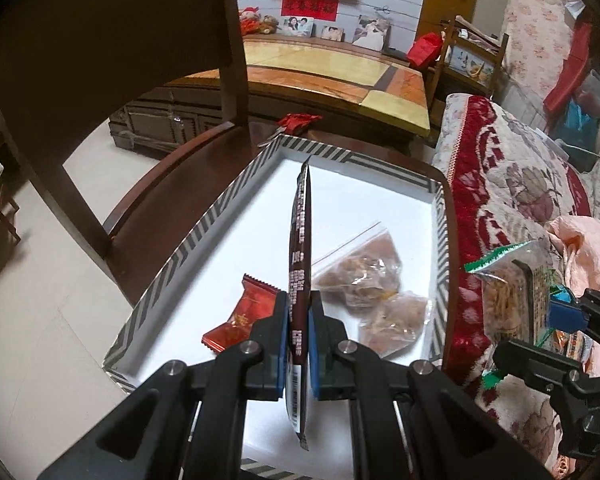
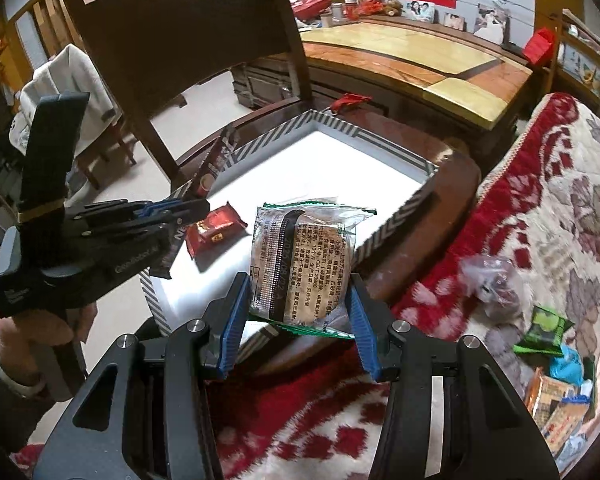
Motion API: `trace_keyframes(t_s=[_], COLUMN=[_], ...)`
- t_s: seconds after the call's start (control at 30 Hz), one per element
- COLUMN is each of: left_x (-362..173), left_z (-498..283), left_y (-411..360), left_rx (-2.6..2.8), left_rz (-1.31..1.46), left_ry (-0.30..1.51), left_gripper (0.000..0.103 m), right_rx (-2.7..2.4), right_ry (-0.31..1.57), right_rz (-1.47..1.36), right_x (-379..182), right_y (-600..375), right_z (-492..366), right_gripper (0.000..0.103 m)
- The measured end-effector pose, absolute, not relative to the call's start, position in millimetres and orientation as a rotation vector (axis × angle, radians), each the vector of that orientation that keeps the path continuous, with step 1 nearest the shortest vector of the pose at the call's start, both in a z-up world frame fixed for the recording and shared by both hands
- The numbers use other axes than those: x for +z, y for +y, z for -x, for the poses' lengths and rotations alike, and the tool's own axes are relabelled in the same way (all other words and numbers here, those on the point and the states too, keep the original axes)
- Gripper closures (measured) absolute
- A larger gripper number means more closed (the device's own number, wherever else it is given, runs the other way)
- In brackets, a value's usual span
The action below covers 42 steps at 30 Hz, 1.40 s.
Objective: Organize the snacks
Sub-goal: 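Drop the Nescafe stick from the left tool into the tray while the right drops the biscuits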
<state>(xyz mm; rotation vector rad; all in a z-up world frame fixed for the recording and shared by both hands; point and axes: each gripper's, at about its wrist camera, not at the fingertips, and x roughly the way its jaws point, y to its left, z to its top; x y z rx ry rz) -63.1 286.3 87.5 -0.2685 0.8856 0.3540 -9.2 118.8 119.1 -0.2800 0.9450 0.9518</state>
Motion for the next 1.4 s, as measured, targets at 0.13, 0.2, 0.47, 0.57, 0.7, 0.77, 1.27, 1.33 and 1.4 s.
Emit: trace_keyframes(t_s=[0.13, 0.2, 0.47, 0.57, 0.7, 0.77, 1.27, 1.33, 1.4], left_x=[82, 80, 73, 71, 67, 66, 53, 53, 53], left_z=[62, 61, 58, 57, 54, 53, 45, 44, 44], left_y=[291, 294, 299, 301, 302, 303, 309, 311, 311], left_rx=[0.362, 0.365, 0.370, 0.373, 0.375, 0.376, 0.399, 0.405, 0.409], left_rz=[0.276, 0.281, 0.287, 0.291, 0.294, 0.294, 0.295, 0.300, 0.298], left_ry=[0.891, 0.897, 0.912, 0.917, 0.927, 0.932, 0.966, 0.967, 0.967], left_gripper=[0.093, 0.093, 0.093, 0.093, 0.093, 0.093, 0.093, 0.092, 0.092], right_rx=[0.965, 0.973, 0.995, 1.001, 1.007, 1.010, 1.008, 1.002, 1.009], right_ry=[0.961, 0.971, 1.009, 1.018, 1.027, 1.037, 1.074, 1.061, 1.058], right_rz=[0.279, 0.277, 0.276, 0.277, 0.277, 0.275, 0.344, 0.358, 0.349], right_x=[115, 113, 102, 100, 97, 95, 61, 62, 63], right_y=[130, 137, 153, 159, 168, 172, 207, 210, 209], right_z=[7, 6, 3, 1, -2, -4, -17, -19, -20], right_gripper=[0.056, 0.056, 0.056, 0.056, 0.056, 0.056, 0.056, 0.055, 0.054])
